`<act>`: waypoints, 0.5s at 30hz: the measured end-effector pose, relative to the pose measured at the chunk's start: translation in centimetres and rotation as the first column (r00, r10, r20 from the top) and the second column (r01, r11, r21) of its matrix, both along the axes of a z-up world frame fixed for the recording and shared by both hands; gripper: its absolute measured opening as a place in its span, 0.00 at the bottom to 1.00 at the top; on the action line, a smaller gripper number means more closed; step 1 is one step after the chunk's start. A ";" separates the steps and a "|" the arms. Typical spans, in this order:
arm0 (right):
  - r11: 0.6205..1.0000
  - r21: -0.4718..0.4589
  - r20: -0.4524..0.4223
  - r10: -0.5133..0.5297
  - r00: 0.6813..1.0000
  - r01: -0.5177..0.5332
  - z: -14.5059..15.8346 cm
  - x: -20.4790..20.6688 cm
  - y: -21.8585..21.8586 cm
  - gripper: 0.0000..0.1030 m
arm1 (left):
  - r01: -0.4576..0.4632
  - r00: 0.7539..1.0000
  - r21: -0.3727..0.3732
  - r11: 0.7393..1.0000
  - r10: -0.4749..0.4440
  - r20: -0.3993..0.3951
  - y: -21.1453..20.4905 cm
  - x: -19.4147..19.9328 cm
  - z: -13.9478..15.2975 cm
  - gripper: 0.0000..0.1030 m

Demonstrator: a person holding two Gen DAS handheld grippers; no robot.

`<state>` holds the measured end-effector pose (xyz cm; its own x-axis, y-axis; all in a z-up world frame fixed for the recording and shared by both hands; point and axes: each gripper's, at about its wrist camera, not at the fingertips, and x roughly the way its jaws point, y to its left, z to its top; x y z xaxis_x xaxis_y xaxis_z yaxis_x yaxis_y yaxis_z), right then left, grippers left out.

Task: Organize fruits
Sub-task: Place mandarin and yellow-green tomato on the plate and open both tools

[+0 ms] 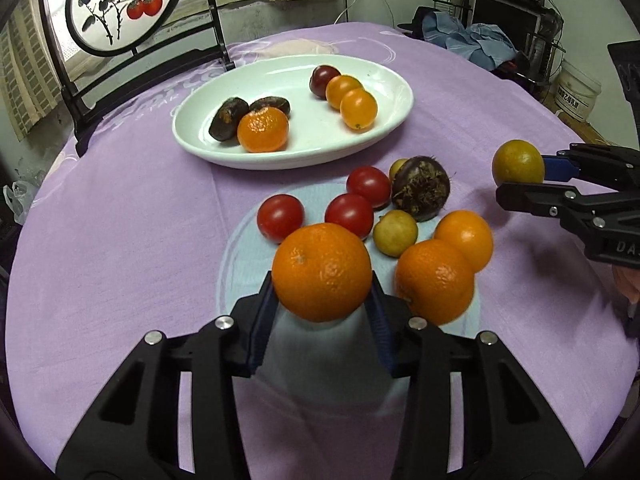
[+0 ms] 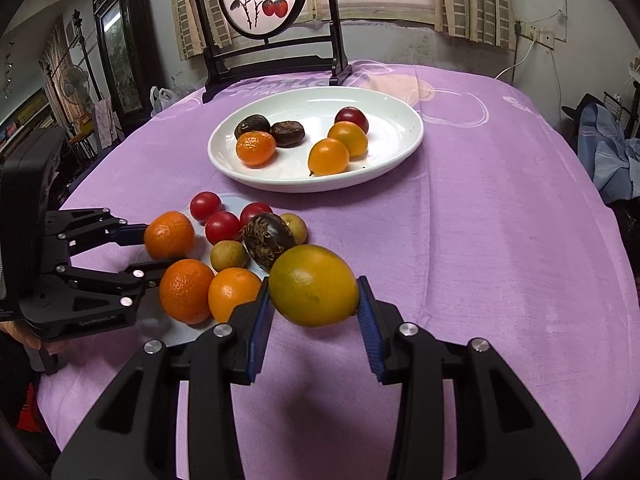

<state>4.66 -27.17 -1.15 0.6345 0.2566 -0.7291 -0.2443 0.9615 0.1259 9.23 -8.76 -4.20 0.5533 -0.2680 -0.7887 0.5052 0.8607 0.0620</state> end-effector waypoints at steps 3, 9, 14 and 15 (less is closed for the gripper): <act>1.000 -0.006 0.016 -0.003 1.000 0.003 1.0 -0.3 -0.5 0.40 | 0.001 1.000 -0.034 0.999 0.000 0.013 0.7 -0.3 1.8 0.43; 1.000 -0.019 0.093 0.024 0.995 -0.022 4.4 0.5 0.0 0.40 | -0.007 0.998 -0.119 0.993 0.014 0.054 0.8 1.3 6.7 0.43; 0.998 -0.032 0.108 0.064 0.992 -0.061 5.1 3.9 1.9 0.40 | -0.044 0.996 -0.122 0.992 0.053 0.067 -0.9 5.0 7.8 0.43; 0.997 -0.031 0.107 0.068 0.992 -0.065 5.1 4.8 2.3 0.40 | -0.071 0.995 -0.133 0.989 0.079 0.061 -1.1 6.0 7.8 0.43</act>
<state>9.43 -24.87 3.91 0.6923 0.2816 -0.6644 -0.3187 0.9454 0.0686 15.25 -9.88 3.58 0.6252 -0.3216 -0.7111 0.4374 0.8990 -0.0221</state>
